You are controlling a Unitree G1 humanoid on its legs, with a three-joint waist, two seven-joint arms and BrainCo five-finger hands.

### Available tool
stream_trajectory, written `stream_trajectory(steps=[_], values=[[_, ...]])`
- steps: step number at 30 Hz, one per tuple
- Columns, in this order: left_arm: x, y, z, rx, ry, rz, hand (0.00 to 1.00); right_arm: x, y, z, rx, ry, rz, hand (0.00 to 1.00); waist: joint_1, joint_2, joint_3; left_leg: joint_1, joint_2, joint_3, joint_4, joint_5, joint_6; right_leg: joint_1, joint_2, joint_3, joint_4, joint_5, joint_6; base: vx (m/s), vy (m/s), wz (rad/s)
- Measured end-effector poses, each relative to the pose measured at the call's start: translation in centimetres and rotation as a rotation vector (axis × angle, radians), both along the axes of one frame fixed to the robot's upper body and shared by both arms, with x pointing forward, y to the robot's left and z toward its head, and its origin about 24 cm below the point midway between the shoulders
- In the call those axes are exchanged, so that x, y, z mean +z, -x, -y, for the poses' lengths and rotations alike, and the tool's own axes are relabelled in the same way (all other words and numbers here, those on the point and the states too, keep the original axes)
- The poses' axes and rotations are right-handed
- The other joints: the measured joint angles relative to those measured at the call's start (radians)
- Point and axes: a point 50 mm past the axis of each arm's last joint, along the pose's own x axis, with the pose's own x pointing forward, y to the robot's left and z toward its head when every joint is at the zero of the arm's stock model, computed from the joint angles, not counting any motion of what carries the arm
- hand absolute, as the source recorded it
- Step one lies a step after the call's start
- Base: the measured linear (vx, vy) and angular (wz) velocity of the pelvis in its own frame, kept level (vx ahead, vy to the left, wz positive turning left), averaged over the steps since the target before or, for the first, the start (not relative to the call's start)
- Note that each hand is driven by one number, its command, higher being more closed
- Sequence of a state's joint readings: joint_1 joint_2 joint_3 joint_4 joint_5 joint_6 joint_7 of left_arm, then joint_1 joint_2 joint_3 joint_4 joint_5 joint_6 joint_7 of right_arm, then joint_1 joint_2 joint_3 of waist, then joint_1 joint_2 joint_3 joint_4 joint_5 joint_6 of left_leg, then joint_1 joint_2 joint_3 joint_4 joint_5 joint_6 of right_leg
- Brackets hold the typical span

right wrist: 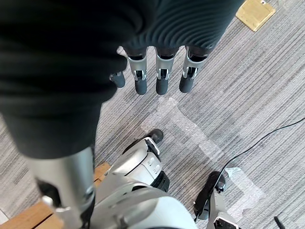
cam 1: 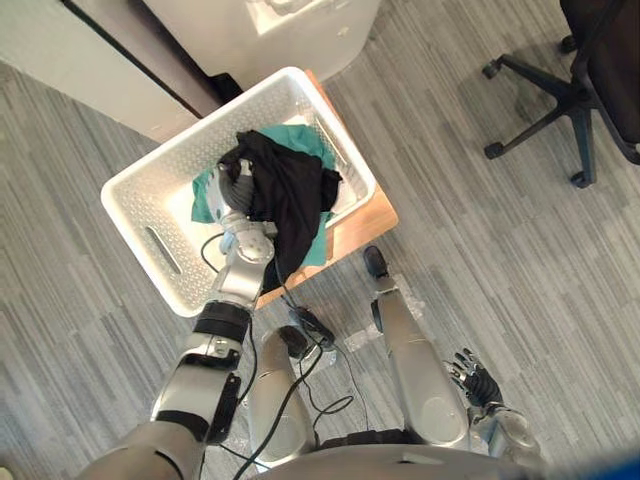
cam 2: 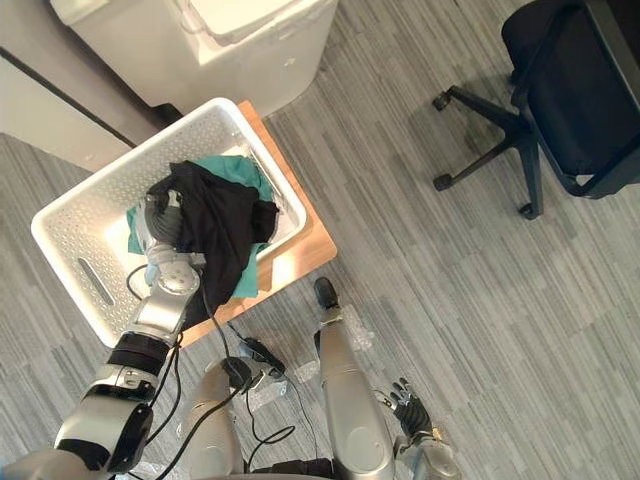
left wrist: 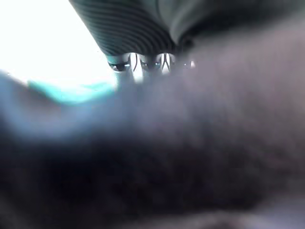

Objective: Tidy the bed and pick cloth on bed and put in laundry

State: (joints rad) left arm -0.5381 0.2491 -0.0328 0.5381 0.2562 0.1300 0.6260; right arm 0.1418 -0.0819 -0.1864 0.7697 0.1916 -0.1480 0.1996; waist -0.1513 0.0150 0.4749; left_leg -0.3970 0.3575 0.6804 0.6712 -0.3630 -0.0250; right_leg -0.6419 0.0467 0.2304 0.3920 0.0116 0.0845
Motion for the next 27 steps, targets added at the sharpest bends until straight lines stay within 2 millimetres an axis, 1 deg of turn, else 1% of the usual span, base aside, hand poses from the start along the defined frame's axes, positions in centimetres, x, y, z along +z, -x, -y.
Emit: stream_trajectory(steps=[4,10,12,16,18,20,21,22,23,24,25,26,27], values=[[-1.6,0.5,-0.1,0.012,0.009,-0.035,0.00,0.1,-0.1,0.0,0.007,0.020,0.000,0.00,-0.001,0.000,0.000,0.031,-0.009,0.003,-0.020,0.005,0.000,0.027,-0.007,-0.006,-0.008,-0.003,-0.005,0.03,-0.039,0.03],[-2.2,1.2,0.6,0.026,0.032,0.028,0.00,0.1,-0.1,0.1,0.007,0.043,-0.007,0.00,0.003,0.000,0.000,0.059,-0.016,0.001,-0.042,0.012,-0.003,0.060,-0.016,-0.019,-0.028,-0.003,-0.007,0.04,-0.024,0.04],[-2.1,1.3,0.8,0.022,0.025,0.048,0.00,0.1,-0.1,0.1,0.006,0.050,-0.010,0.00,0.003,0.000,-0.001,0.084,-0.017,-0.001,-0.053,0.014,-0.006,0.085,-0.017,-0.029,-0.033,-0.003,-0.007,0.07,-0.020,0.03],[-1.0,1.4,1.6,-0.001,-0.009,0.113,0.00,0.0,0.1,0.2,0.005,0.065,-0.019,0.00,0.005,0.002,-0.005,0.122,-0.019,-0.008,-0.074,0.018,-0.013,0.133,-0.020,-0.049,-0.054,-0.005,-0.011,0.07,-0.028,0.06],[-0.5,1.5,1.7,-0.007,-0.019,0.135,0.00,-0.1,0.4,0.4,0.008,0.080,-0.030,0.00,0.006,0.003,-0.011,0.143,-0.017,-0.011,-0.083,0.020,-0.016,0.159,-0.020,-0.058,-0.065,-0.007,-0.013,0.07,-0.033,0.08],[-0.7,1.7,1.3,0.000,-0.030,0.129,0.00,-0.3,1.1,0.6,0.001,0.087,-0.050,0.00,0.005,0.003,-0.046,0.153,-0.017,-0.015,-0.094,0.023,-0.021,0.173,-0.020,-0.066,-0.073,-0.010,-0.018,0.06,-0.027,0.09],[-0.9,1.8,1.0,0.004,-0.044,0.122,0.00,-0.7,1.8,0.3,-0.006,0.080,-0.077,0.00,0.006,0.005,-0.070,0.166,-0.016,-0.020,-0.102,0.025,-0.025,0.190,-0.020,-0.076,-0.080,-0.013,-0.022,0.10,-0.027,0.16],[-0.9,1.9,0.7,0.008,-0.053,0.120,0.00,-1.0,2.7,0.4,-0.038,0.072,-0.097,0.00,0.007,0.004,-0.078,0.195,-0.016,-0.026,-0.112,0.028,-0.030,0.223,-0.020,-0.087,-0.082,-0.018,-0.027,0.10,-0.030,0.17],[-1.0,2.0,0.5,0.012,-0.058,0.117,0.00,-1.1,3.0,0.4,-0.044,0.071,-0.106,0.00,0.008,0.004,-0.088,0.206,-0.015,-0.027,-0.116,0.027,-0.032,0.233,-0.020,-0.092,-0.083,-0.022,-0.028,0.07,-0.032,0.15],[-1.2,2.4,-0.1,0.022,-0.056,0.118,0.00,-1.3,3.8,0.5,-0.047,0.074,-0.129,0.00,0.008,0.005,-0.124,0.211,-0.016,-0.030,-0.125,0.028,-0.036,0.239,-0.020,-0.098,-0.085,-0.028,-0.030,0.07,-0.030,0.11],[-1.2,2.8,-0.4,0.024,-0.050,0.130,0.00,-1.6,4.7,0.6,-0.058,0.074,-0.159,0.00,0.011,0.005,-0.149,0.223,-0.016,-0.031,-0.135,0.030,-0.039,0.254,-0.020,-0.103,-0.093,-0.031,-0.033,0.08,-0.024,0.11],[-1.2,2.9,-0.6,0.024,-0.049,0.137,0.00,-1.7,5.0,0.6,-0.065,0.073,-0.166,0.00,0.015,0.005,-0.155,0.235,-0.016,-0.032,-0.141,0.032,-0.042,0.267,-0.020,-0.106,-0.098,-0.032,-0.034,0.09,-0.015,0.09],[-1.4,3.1,-0.8,0.012,-0.043,0.136,0.00,-2.0,5.8,0.7,-0.074,0.075,-0.196,0.00,0.022,0.007,-0.170,0.258,-0.017,-0.031,-0.153,0.034,-0.047,0.292,-0.020,-0.111,-0.106,-0.035,-0.035,0.07,-0.008,0.09]])
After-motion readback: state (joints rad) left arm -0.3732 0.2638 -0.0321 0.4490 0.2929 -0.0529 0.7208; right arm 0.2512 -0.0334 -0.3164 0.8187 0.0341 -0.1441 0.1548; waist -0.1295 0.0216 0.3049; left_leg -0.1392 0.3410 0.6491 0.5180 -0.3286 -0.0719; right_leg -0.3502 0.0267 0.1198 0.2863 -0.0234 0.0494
